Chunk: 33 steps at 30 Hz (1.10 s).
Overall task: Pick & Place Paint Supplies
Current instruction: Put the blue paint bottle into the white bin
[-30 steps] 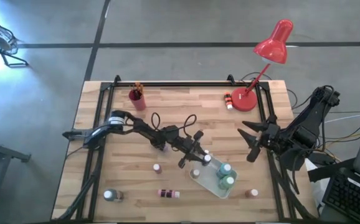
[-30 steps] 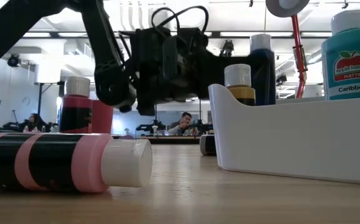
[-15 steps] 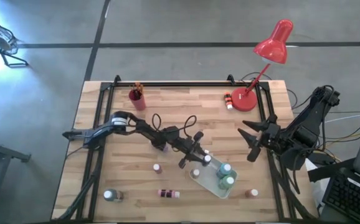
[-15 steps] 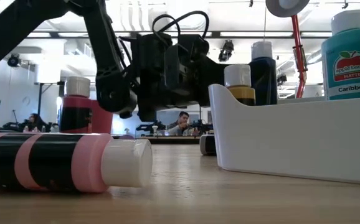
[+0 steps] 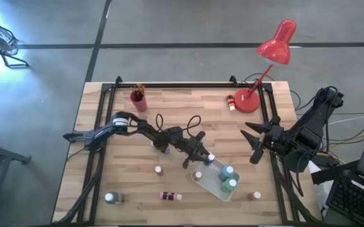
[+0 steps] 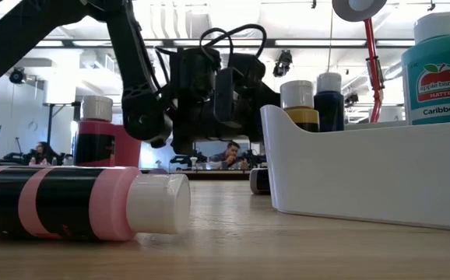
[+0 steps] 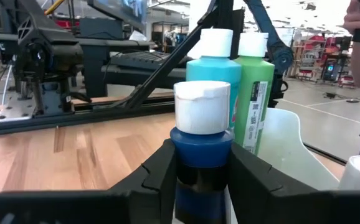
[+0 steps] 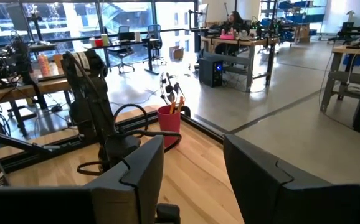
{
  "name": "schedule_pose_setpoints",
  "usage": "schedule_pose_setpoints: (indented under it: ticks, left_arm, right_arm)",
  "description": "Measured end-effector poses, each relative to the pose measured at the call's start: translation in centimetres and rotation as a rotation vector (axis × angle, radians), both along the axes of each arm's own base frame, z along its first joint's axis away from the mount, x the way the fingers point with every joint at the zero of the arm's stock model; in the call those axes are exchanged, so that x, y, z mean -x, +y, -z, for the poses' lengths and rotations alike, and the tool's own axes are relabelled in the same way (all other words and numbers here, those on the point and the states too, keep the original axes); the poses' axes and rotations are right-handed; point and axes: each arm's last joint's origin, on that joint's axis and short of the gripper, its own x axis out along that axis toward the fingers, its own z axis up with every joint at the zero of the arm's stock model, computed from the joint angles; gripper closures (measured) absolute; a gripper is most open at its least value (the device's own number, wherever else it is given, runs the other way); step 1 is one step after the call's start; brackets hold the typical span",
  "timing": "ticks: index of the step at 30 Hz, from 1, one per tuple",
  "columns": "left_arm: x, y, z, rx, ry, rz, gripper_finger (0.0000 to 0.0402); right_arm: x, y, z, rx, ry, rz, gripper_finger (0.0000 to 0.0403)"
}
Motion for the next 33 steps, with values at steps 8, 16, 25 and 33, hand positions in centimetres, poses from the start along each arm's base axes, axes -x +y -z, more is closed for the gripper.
schedule_pose_setpoints:
  ticks: [8,16,25,33]
  left_arm:
    - [-0.02,0.19,0.05,0.021,0.019,-0.007,0.0246]
    - [-0.02,0.20,0.13,0.032,0.035,-0.005,0.0218]
    - [-0.03,0.17,0.22,0.039,0.054,0.003,0.0209]
    - [-0.03,0.17,0.24,0.045,0.059,0.004,0.0209]
  right_arm:
    - [0.00,0.00,0.00,0.006,0.004,-0.001,0.0253]
    - [-0.01,0.01,0.00,0.006,0.004,-0.001,0.0234]
    - [-0.02,0.02,0.01,0.007,0.005,-0.001,0.0217]
    - [-0.02,0.03,0.01,0.007,0.005,-0.001,0.0225]
